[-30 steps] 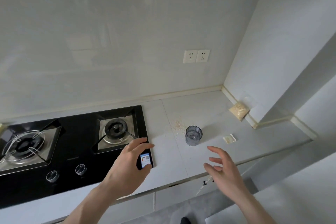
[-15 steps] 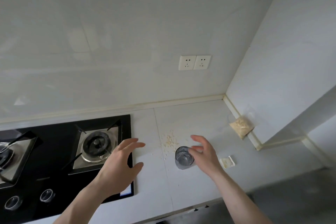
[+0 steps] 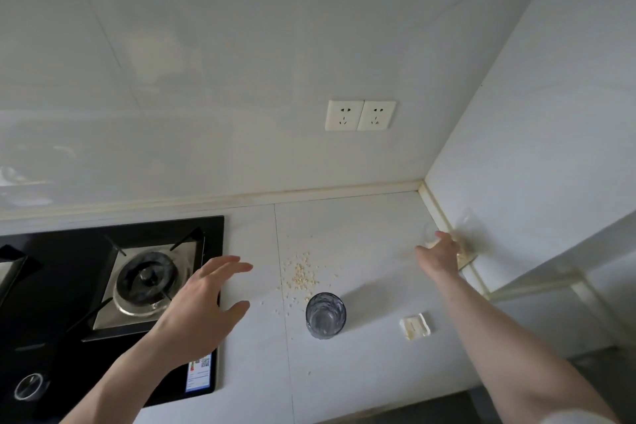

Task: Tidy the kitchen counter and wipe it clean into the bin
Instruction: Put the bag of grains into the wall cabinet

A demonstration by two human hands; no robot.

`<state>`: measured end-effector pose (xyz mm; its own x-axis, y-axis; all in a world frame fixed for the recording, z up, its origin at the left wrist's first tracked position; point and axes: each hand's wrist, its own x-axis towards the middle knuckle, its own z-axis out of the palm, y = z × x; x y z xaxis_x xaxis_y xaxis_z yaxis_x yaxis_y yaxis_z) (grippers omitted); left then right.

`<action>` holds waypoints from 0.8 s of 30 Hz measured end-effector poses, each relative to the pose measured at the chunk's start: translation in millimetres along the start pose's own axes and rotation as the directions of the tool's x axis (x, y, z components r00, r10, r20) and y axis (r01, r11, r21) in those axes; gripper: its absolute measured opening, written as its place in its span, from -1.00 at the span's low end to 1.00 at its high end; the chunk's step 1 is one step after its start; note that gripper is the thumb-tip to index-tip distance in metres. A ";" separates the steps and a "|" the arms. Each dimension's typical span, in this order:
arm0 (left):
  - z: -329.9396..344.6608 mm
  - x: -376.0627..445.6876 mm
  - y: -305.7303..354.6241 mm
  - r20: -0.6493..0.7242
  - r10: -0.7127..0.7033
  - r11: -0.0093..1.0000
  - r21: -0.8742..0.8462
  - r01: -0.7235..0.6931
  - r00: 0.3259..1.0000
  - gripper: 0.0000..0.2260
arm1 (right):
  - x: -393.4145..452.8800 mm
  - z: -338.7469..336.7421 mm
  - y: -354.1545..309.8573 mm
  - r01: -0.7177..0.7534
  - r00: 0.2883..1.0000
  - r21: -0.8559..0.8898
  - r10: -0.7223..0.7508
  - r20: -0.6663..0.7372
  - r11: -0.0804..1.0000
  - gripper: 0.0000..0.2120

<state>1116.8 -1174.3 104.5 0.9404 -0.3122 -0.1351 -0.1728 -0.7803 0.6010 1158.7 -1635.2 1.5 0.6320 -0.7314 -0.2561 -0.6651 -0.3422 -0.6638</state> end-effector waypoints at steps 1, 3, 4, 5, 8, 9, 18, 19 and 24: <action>-0.1 2.1 -0.4 -0.004 -0.006 1.000 0.004 0.006 1.000 -0.51 | 10.6 -5.5 3.9 -0.005 1.000 -0.017 0.005 -0.031 1.000 -0.34; 0.6 5.8 -1.3 -0.010 -0.019 1.000 0.010 0.019 1.000 -0.50 | 26.7 -13.5 9.0 -0.006 0.996 -0.053 0.002 -0.084 0.999 -0.29; 1.5 7.5 -1.4 -0.006 -0.022 1.000 0.011 0.022 1.000 -0.50 | 31.4 -17.1 10.8 -0.009 0.995 -0.066 0.003 -0.105 0.998 -0.26; 2.4 9.1 -1.4 0.000 -0.020 1.000 0.012 0.020 1.000 -0.50 | 35.8 -19.6 13.6 -0.014 0.993 -0.077 0.005 -0.118 0.997 -0.24; 4.3 12.1 -0.8 0.022 -0.022 1.000 0.004 0.022 1.000 -0.51 | 42.4 -29.0 14.2 -0.039 0.993 -0.153 0.022 -0.116 0.987 -0.25; 4.8 13.0 -0.8 0.024 -0.024 1.000 0.001 0.024 0.999 -0.51 | 46.6 -31.5 15.4 -0.055 0.993 -0.167 0.038 -0.108 0.984 -0.25; 6.1 24.1 -0.6 0.035 -0.034 0.999 0.020 0.034 0.999 -0.52 | 66.7 -44.1 27.3 -0.168 0.983 -0.248 0.144 -0.111 0.954 -0.20; 5.9 25.5 -0.4 0.038 -0.034 0.999 0.024 0.033 0.999 -0.52 | 67.5 -43.0 28.0 -0.154 0.982 -0.249 0.120 -0.145 0.956 -0.18; 5.0 34.4 4.3 0.059 -0.040 0.999 0.033 0.039 0.997 -0.53 | 70.9 -37.7 29.3 -0.165 0.980 -0.269 0.126 -0.156 0.949 -0.18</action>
<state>1147.0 -1191.1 98.5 0.9277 -0.3117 -0.2053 -0.1458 -0.8090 0.5694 1169.0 -1719.4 -9.5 0.4732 -0.8517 -0.2254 -0.8424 -0.3624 -0.3989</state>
